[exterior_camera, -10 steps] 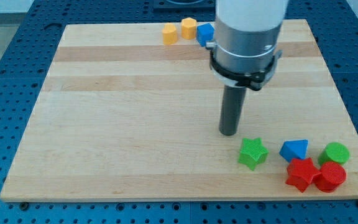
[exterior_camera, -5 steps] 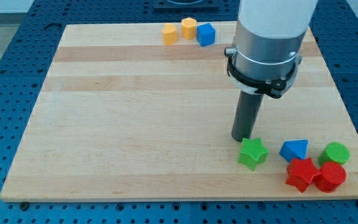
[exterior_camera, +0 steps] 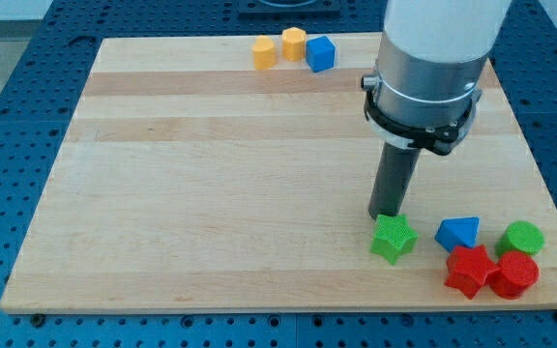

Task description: Push the green star slightly down

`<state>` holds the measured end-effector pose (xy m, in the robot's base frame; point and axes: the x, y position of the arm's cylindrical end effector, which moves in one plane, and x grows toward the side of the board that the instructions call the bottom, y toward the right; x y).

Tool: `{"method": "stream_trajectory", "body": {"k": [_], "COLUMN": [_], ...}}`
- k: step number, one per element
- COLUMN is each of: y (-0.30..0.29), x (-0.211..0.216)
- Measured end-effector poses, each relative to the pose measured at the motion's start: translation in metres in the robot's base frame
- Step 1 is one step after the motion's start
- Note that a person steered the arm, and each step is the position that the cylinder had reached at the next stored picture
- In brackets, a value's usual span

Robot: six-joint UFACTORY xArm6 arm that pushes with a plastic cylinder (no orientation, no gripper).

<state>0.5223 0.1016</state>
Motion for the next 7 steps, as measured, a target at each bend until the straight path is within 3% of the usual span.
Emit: {"method": "stream_trajectory", "body": {"k": [4, 5, 7], "y": [-0.029, 0.005, 0.015], "x": [0.007, 0.007, 0.02]}}
